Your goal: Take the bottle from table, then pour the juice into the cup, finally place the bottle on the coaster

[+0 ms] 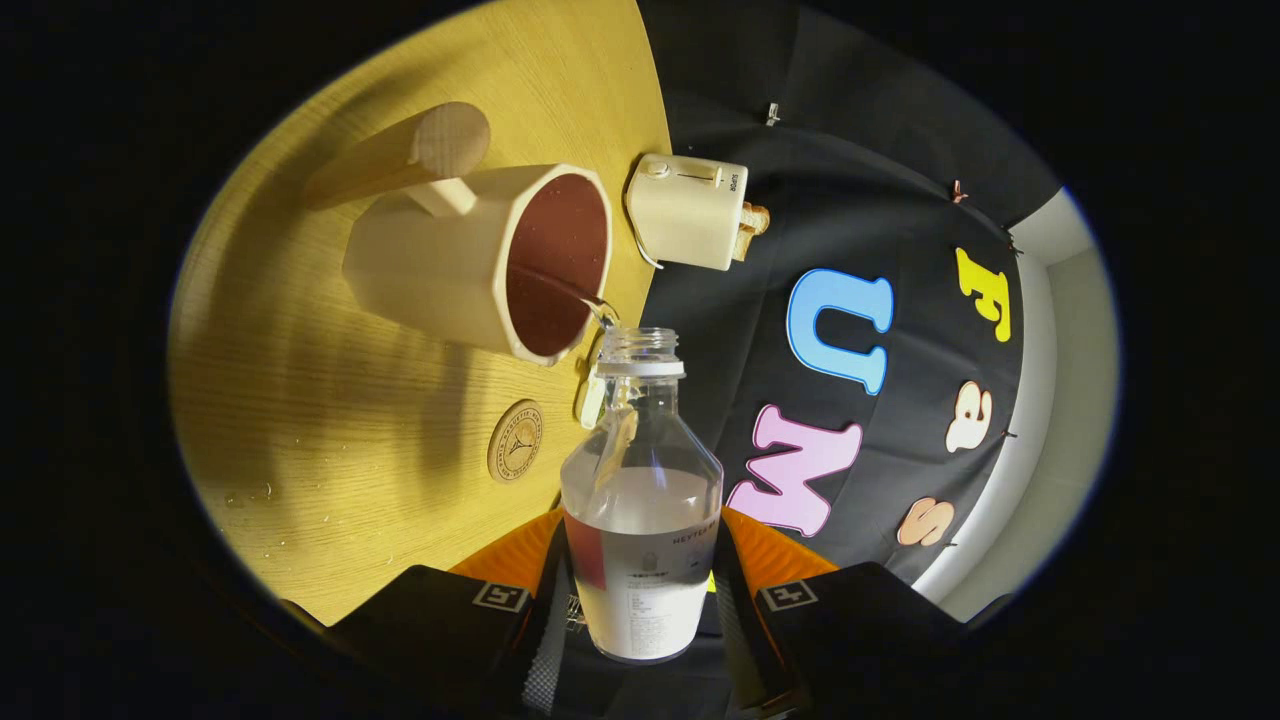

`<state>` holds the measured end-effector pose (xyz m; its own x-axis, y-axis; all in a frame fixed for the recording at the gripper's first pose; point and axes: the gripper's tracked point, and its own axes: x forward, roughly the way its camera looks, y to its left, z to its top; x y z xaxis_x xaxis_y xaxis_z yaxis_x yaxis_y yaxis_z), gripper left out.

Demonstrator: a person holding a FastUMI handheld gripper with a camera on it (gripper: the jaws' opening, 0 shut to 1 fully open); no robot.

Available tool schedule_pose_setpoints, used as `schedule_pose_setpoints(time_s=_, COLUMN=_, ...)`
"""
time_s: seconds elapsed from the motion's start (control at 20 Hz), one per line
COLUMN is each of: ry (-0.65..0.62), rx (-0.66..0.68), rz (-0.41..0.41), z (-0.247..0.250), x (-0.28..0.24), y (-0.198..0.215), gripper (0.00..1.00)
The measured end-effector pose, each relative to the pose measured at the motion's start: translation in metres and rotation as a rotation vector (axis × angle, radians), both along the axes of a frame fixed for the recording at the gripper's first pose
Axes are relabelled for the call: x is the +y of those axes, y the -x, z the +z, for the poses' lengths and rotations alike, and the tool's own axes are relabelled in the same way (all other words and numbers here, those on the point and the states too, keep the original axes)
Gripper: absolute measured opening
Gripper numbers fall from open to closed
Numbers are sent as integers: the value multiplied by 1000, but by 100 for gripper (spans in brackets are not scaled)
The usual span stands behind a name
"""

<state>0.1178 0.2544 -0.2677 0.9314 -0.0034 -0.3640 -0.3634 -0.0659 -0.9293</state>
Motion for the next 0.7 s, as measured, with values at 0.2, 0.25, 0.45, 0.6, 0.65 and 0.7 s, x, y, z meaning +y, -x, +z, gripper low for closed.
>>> schedule_pose_setpoints(time_s=0.2, ry=14, rx=-4, rz=17, z=-1, x=1, y=1, gripper=68)
schedule_pose_setpoints(time_s=0.25, ry=20, rx=-6, rz=21, z=0, x=0, y=0, gripper=68)
schedule_pose_setpoints(time_s=0.45, ry=33, rx=-7, rz=32, z=-1, x=-2, y=-1, gripper=68)
schedule_pose_setpoints(time_s=0.6, ry=42, rx=-7, rz=37, z=0, x=-2, y=-1, gripper=68)
schedule_pose_setpoints(time_s=0.65, ry=46, rx=-11, rz=42, z=-1, x=0, y=1, gripper=68)
schedule_pose_setpoints(time_s=0.7, ry=50, rx=-13, rz=47, z=-1, x=1, y=1, gripper=68)
